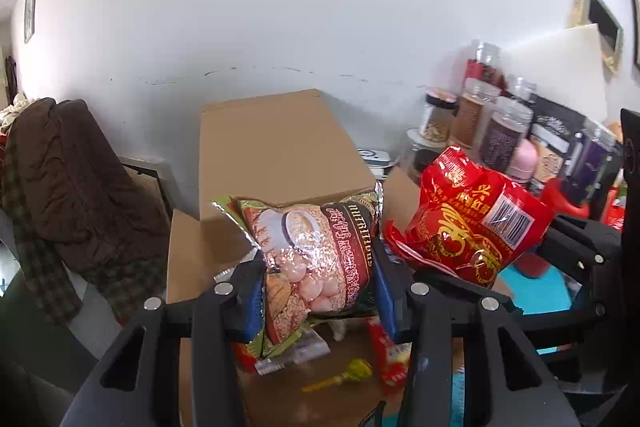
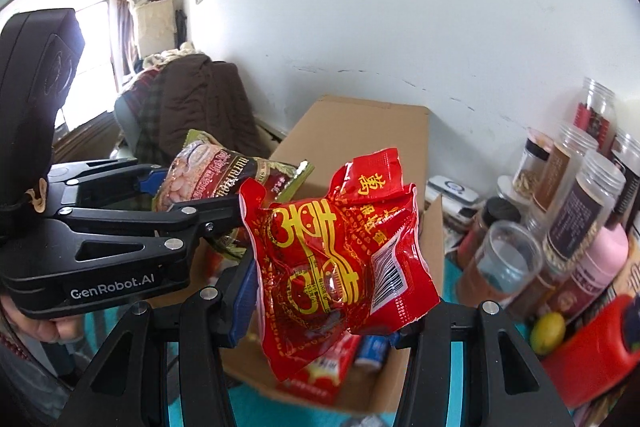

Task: Organize snacks
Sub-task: 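Carry the cereal bag and red snack bag up over the box, then open the left tool into the box while the right tool releases the red bag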

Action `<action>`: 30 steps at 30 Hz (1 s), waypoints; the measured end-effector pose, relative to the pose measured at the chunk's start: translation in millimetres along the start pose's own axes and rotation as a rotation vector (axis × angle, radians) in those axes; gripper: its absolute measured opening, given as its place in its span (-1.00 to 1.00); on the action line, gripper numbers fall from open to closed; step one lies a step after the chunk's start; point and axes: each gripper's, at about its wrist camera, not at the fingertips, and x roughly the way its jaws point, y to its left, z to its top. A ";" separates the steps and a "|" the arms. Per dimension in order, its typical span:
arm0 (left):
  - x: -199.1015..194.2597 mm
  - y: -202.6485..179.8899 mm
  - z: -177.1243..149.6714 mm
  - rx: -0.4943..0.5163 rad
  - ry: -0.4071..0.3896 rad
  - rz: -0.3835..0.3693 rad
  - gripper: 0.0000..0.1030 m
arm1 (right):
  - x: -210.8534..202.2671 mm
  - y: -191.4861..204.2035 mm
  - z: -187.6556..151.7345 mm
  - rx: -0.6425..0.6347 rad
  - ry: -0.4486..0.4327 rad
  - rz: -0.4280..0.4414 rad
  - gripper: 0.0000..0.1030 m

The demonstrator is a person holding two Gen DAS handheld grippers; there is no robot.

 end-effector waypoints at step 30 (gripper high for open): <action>92.8 2.9 -19.2 0.030 0.201 0.095 -0.13 | 91.1 -16.2 -24.6 0.035 0.231 0.007 0.00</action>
